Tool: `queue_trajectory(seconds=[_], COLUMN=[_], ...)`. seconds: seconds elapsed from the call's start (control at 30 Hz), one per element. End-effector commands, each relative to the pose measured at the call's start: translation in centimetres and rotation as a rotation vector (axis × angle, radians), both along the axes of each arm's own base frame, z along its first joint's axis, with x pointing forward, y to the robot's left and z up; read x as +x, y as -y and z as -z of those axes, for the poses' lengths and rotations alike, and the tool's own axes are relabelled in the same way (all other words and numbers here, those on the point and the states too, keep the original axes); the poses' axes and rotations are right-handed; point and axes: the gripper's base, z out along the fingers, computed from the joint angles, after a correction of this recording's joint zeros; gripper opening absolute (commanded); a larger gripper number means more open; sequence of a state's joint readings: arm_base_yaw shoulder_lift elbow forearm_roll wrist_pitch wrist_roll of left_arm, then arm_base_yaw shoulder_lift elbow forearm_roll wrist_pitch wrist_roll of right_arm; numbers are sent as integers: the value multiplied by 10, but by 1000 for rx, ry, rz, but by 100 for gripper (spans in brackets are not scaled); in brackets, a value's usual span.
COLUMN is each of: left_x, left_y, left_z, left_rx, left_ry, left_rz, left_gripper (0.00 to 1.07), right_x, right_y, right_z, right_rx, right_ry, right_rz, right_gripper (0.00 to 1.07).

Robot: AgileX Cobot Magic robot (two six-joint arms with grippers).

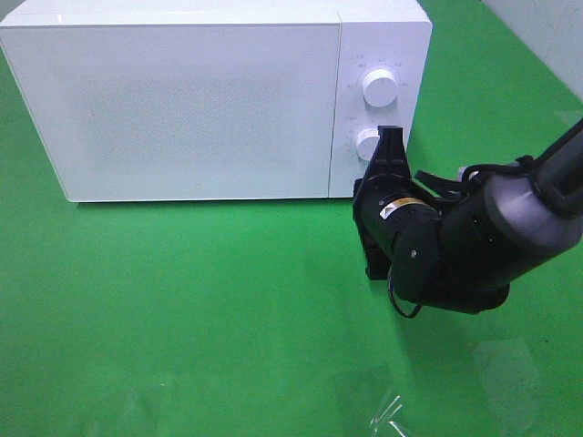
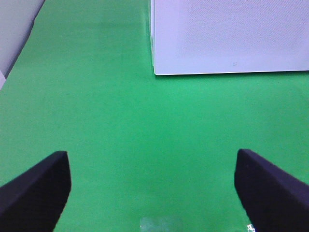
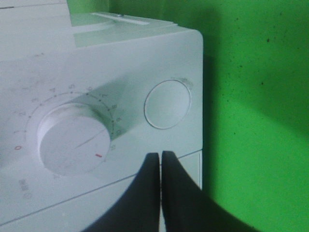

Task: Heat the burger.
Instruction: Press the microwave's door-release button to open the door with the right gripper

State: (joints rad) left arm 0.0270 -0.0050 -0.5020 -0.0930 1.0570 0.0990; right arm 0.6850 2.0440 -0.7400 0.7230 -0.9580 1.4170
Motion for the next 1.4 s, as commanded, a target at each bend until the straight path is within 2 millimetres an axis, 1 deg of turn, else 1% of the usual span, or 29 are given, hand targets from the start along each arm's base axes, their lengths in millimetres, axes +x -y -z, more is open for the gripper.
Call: queue_trajectory(seconds=[0.03, 0.13, 0.27, 0.3, 0.37, 0.5, 0.63, 0.8, 0.97, 1.07, 1.13, 1.2, 1.4], left_x=[-2, -2, -2, -2, -2, -2, -2, -2, -2, -2, -2, -2, -2], left_y=[0, 0, 0, 0, 0, 0, 0, 0, 0, 0, 0, 0, 0], left_z=[0, 0, 0, 0, 0, 0, 0, 0, 0, 0, 0, 0, 0], left_rx=[-5, -5, -5, -5, -5, -5, -5, -5, -5, -5, -5, -5, -5], left_ry=[32, 32, 32, 32, 32, 32, 32, 32, 32, 32, 32, 32, 32], left_rz=[-4, -4, -4, -4, -4, -4, -4, -4, -4, -4, -4, -4, -4], left_gripper=[85, 85, 85, 85, 85, 85, 85, 85, 85, 85, 85, 85, 85], right_x=[6, 13, 18, 23, 24, 29, 34, 38, 41, 46, 47, 52, 57], right_y=[-2, 0, 1, 4, 5, 4, -1, -3, 1, 3, 3, 0, -3], right_z=[3, 8, 5, 3, 3, 5, 13, 18, 19, 16, 15, 10, 15], right_rx=[-17, -20, -35, -50, -58, -57, -56, -55, -56, -66, -71, -64, -67], right_ry=[-9, -17, -3, 4, 4, 8, -15, -14, -16, 0, 7, 32, 35], right_rz=[-8, 24, 24, 43, 45, 48, 42, 54, 67, 79, 78, 80, 82], right_gripper=[0, 0, 0, 0, 0, 0, 0, 0, 0, 0, 0, 0, 0])
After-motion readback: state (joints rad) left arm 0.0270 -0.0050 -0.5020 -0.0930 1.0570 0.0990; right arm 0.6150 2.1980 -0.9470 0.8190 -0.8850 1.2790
